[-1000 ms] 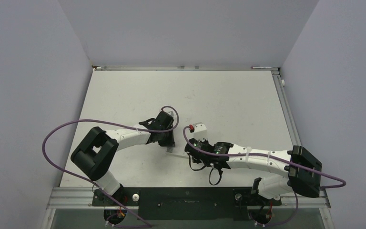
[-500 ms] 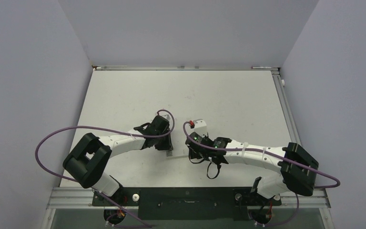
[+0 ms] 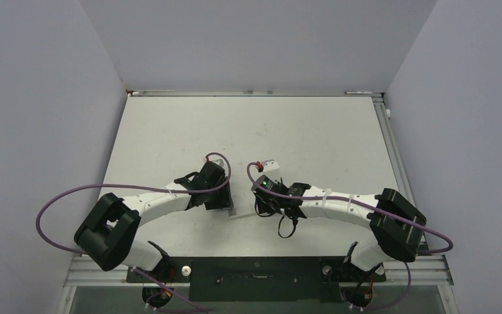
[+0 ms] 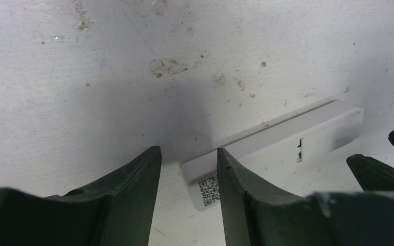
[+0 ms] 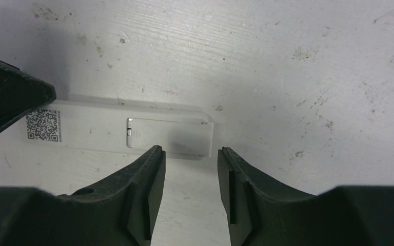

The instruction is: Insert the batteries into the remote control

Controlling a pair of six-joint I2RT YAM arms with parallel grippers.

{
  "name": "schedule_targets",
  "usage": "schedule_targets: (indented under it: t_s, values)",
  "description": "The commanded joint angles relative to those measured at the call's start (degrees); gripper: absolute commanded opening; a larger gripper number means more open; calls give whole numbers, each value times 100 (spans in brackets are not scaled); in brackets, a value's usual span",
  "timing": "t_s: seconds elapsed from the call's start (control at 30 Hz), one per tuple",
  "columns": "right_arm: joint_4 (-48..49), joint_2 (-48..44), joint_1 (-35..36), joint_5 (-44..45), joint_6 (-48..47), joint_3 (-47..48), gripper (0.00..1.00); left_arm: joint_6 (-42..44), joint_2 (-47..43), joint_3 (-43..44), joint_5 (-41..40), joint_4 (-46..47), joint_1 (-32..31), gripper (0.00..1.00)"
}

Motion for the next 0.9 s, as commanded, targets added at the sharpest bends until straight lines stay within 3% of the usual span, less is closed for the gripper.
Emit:
schedule_targets:
  t_s: [0.0,0.37,0.87]
  values:
    - [193,97,-63,-35,-109,227,42,-68,-312,-169,-44,-116,87,42]
    - [265,238,-67,-104,-143,140,42,-143,-498,-332,495,103,176,43]
    - [354,384,-188,-151,-298,183,42,-175,-692,-433,356,54,309,48]
